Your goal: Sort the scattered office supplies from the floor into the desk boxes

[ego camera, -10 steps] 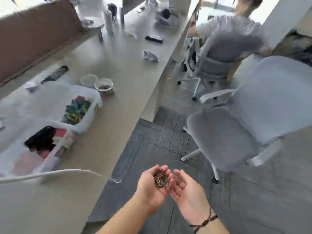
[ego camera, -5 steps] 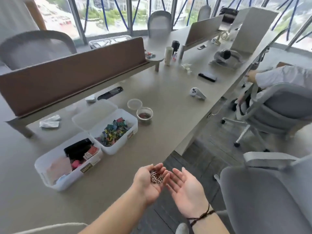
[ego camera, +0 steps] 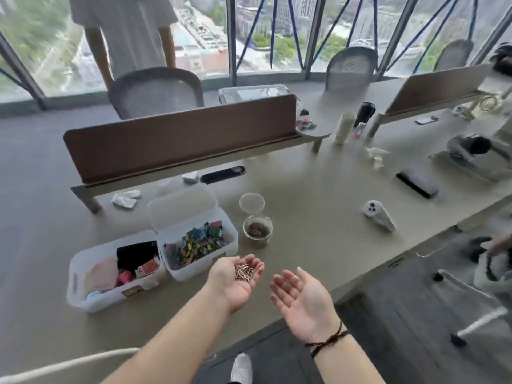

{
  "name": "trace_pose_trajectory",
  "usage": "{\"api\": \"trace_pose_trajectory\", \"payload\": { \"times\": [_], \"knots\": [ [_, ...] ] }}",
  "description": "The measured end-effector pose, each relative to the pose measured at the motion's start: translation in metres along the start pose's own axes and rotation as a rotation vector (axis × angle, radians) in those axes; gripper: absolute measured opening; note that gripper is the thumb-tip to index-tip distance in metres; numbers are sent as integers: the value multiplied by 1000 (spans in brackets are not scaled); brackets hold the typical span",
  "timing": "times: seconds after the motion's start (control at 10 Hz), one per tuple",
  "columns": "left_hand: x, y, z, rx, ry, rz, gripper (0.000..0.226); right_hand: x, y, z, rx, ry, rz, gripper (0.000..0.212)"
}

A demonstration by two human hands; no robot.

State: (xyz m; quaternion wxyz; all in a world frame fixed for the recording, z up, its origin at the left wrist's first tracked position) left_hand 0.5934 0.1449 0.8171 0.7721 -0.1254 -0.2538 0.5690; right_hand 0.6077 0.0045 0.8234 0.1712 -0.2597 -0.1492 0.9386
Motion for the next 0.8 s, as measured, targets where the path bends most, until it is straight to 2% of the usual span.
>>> {"api": "trace_pose_trajectory", "payload": {
  "times": [0.2, 0.3, 0.4, 0.5, 0.6, 0.7, 0.8],
  "knots": [
    [43, -54, -89, 57, -40, 59, 33, -57, -23, -62, 71, -6, 102, 33],
    [59, -66, -135, 124, -68, 67, 22, -83, -34, -90, 93, -19, 181, 36],
    [66, -75, -164, 174, -90, 12, 23, -108, -51, -119, 107, -16, 218, 37],
    [65, -81, -170, 221, -79, -49, 50, -118, -63, -140, 103, -62, 228, 37],
    [68, -87, -169, 241, -61, -80, 68, -120, -69, -156, 93, -100, 272, 36],
    [74, -88, -167, 269, -99, -71, 74, -127, -74, -169, 69, -117, 317, 35],
    [75, -81, -162, 318, -128, -41, 70, -130, -73, -180, 53, -148, 374, 35]
  ]
}}
Point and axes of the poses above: each hand's wrist, its own z-axis away from the middle knuckle, its own y-axis out of the back of the hand, x = y × z, the point moved 9 cm from there along -z, towards the middle knuckle, and after that the axes turned 5 degrees about x, right-handed, at the moved point
